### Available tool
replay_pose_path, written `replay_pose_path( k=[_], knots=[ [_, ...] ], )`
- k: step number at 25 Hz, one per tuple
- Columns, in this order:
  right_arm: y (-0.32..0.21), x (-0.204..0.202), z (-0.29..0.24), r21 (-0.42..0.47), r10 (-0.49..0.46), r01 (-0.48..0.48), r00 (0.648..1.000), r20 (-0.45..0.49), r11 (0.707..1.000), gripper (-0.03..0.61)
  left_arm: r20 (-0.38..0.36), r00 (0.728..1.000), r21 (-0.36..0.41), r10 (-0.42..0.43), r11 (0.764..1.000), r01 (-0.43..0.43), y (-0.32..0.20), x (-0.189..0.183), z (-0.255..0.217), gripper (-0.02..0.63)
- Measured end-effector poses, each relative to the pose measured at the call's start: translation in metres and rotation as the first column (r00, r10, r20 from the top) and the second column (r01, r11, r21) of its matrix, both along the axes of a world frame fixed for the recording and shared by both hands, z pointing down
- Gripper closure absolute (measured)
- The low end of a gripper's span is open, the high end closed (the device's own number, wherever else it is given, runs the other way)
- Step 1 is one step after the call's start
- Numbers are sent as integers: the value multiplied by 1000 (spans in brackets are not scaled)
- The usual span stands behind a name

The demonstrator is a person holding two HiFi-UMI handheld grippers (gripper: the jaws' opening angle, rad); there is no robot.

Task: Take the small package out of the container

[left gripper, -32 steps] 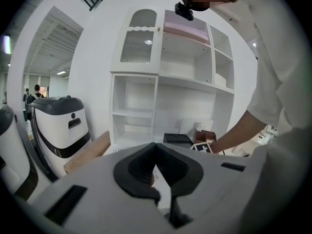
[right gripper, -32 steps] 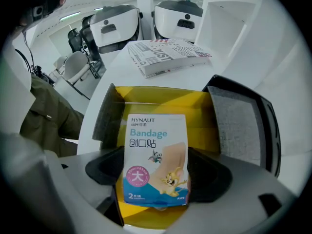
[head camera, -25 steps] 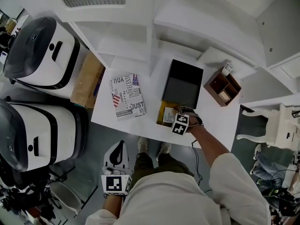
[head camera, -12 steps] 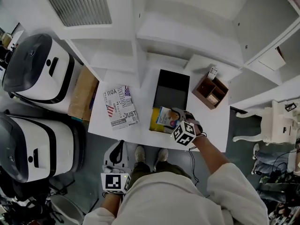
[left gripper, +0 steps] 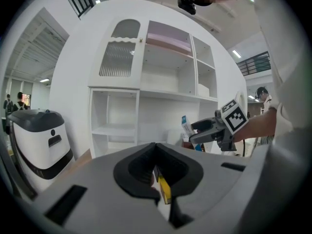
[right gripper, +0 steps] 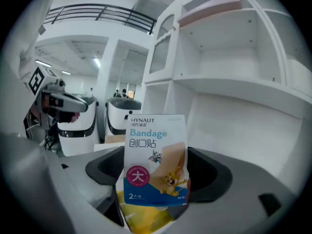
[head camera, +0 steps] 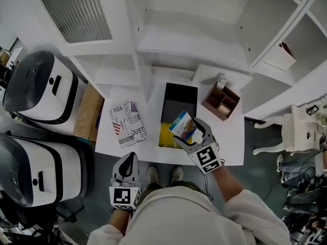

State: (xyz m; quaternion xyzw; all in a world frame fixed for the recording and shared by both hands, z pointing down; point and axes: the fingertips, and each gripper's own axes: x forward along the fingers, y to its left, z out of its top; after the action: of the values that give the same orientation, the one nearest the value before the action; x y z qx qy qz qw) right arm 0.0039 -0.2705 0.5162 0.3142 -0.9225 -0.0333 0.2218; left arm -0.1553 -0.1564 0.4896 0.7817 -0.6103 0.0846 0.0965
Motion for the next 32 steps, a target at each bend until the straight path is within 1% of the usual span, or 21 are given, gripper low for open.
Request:
replay_pose_path(
  k=[3,6,9,10,13,14,17,22,32],
  knots=[
    [8,9,-30,42,52,-56,995,86,998,156,4,1000,7,16,1000,-16,-1,6,-4,606],
    [16,16,-56,89,77,-92,984,160,992,155,10,999,17,37,999,-37,-2,11,-7,606],
    [23,26,-77,69,147,-164,967,210,984,156,16,998,22,55,998,-55,-4,15,-10,606],
    [24,30,-84,80,163,-186,959,231,979,155,17,998,24,61,998,-61,-5,16,-11,606],
    [27,41,-108,173,167,-231,933,320,957,155,18,997,29,76,997,-77,-5,22,-12,606],
    [29,44,-112,185,170,-243,925,339,952,155,18,997,30,81,996,-82,-5,24,-13,606],
    [38,49,-115,163,191,-263,913,360,951,155,19,995,32,96,995,-97,-4,30,-13,606],
    [45,52,-122,181,182,-275,894,410,944,155,23,994,26,109,994,-110,-3,37,-12,606],
    [47,53,-130,203,172,-280,887,429,938,156,30,994,22,104,994,-104,1,40,-11,606]
  ],
)
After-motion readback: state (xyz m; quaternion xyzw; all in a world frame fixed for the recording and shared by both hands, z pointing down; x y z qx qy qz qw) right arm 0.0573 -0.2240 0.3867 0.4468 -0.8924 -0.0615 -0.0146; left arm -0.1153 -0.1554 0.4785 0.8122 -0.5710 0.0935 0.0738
